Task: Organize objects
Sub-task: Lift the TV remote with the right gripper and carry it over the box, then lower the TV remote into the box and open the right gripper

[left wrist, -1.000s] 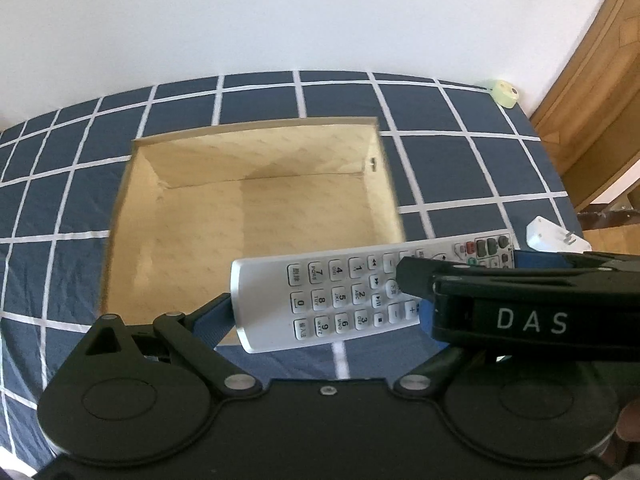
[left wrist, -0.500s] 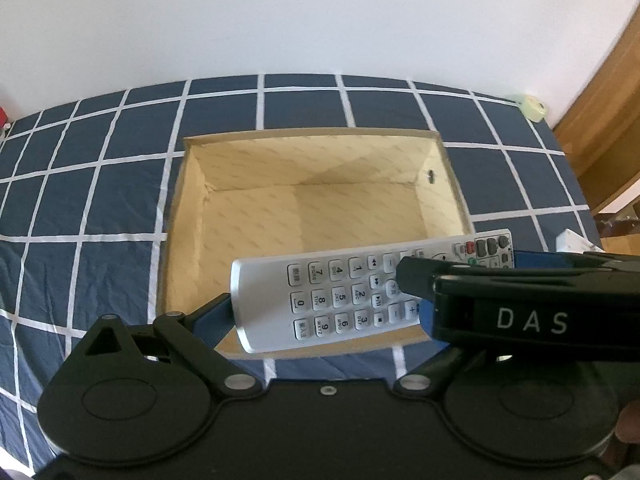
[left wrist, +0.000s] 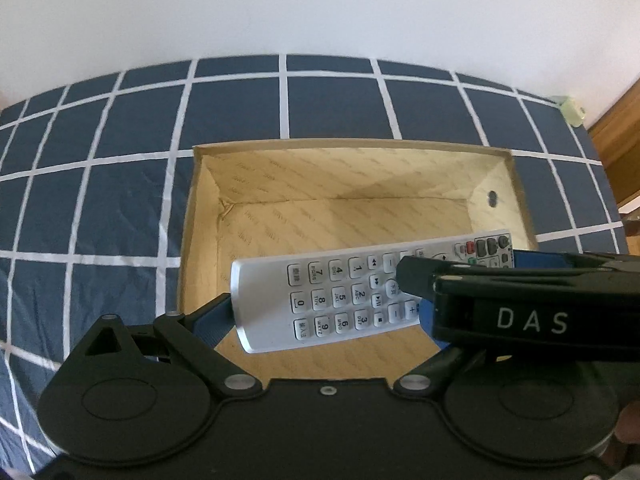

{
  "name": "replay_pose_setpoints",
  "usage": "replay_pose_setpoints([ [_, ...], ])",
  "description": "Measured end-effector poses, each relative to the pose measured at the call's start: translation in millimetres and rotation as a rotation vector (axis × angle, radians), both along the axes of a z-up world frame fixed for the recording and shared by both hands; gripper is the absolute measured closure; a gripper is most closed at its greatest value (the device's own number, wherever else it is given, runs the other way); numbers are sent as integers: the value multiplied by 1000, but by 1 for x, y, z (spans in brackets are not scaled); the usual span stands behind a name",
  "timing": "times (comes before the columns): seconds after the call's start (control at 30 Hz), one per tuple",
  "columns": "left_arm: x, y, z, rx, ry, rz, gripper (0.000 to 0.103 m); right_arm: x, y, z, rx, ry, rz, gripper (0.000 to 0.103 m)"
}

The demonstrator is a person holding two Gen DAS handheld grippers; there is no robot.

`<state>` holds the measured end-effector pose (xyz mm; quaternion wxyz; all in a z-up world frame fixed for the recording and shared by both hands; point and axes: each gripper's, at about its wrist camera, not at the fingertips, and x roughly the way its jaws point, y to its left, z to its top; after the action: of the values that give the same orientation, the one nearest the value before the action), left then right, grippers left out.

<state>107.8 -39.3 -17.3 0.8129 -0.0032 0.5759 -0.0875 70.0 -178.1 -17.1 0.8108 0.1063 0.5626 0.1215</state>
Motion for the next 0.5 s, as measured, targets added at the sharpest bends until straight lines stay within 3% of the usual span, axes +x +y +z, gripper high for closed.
replay_pose_setpoints([
  [0.5,67,0,-63,4,89,-29,6,66,3,-65,-6,87,-20,11],
])
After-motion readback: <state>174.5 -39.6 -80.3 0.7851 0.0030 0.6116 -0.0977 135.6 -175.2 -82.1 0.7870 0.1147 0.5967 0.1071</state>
